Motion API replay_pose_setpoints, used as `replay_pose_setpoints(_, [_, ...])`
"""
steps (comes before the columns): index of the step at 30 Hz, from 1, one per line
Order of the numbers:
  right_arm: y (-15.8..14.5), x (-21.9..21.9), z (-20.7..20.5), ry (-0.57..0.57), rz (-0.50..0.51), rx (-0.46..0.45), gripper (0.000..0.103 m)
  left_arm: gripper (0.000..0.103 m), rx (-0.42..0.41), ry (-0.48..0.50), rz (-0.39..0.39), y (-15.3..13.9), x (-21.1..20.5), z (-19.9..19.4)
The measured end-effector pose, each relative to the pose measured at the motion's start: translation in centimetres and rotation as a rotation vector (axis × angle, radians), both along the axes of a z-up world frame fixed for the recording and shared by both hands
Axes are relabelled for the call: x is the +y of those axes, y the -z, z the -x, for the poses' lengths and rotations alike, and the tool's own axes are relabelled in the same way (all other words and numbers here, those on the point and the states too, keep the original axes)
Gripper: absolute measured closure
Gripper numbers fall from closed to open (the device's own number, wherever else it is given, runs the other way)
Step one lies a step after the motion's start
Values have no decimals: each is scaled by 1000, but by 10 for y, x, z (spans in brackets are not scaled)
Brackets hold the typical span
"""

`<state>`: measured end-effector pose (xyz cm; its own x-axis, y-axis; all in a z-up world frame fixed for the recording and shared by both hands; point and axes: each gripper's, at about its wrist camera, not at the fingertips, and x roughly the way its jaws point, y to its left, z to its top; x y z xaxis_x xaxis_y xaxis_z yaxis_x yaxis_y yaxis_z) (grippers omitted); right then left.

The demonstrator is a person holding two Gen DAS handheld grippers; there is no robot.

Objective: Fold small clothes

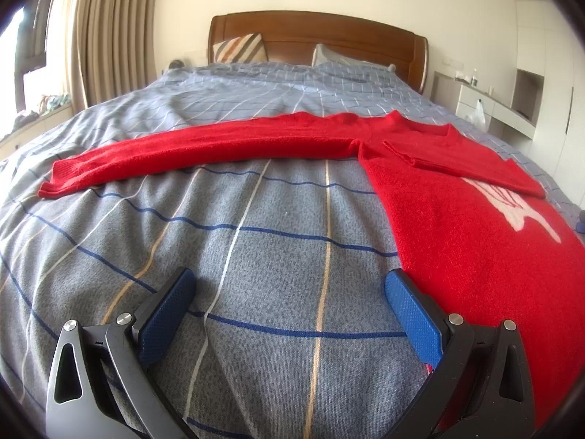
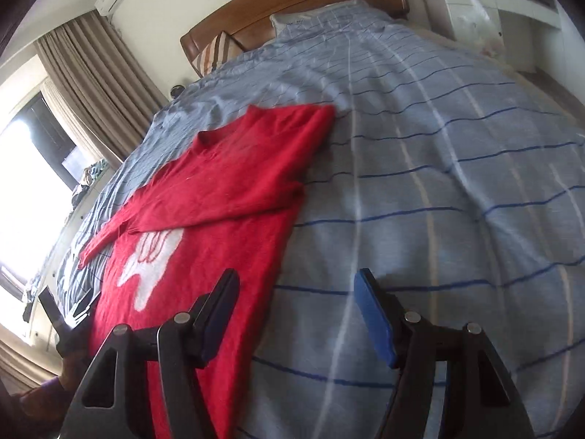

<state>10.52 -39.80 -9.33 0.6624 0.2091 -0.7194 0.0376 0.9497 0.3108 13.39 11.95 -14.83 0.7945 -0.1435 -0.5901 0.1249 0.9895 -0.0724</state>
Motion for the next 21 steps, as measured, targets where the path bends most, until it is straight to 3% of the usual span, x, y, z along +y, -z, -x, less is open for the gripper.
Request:
replay_pose_setpoints(4, [19,-21,16,51,8,12,34,0,62,-2,-7,-6,-2,-6])
replay_pose_setpoints(6, [25,-23,28,43,-4,-68,34,0,132,22,7,-13,1,-11])
replay_pose_setpoints(10, [29,-18,34,42,37,-121,34,1,203,79,151,-39,36,-25])
replay_pose_setpoints(13, [28,-12,28,41,50,-117,33,1,191,-29,228,-62,88,-49])
replay_pose_setpoints(16, [29,-11,29,40,52,-119,33,1,199,-227,254,-73,154,-79])
replay_pose_setpoints(19, [31,-7,29,39,86,-118,33,1,249,-430,285,-67,215,-106])
replay_pose_setpoints(21, [31,-4,29,40,110,-115,33,1,309,-499,337,-57,240,-121])
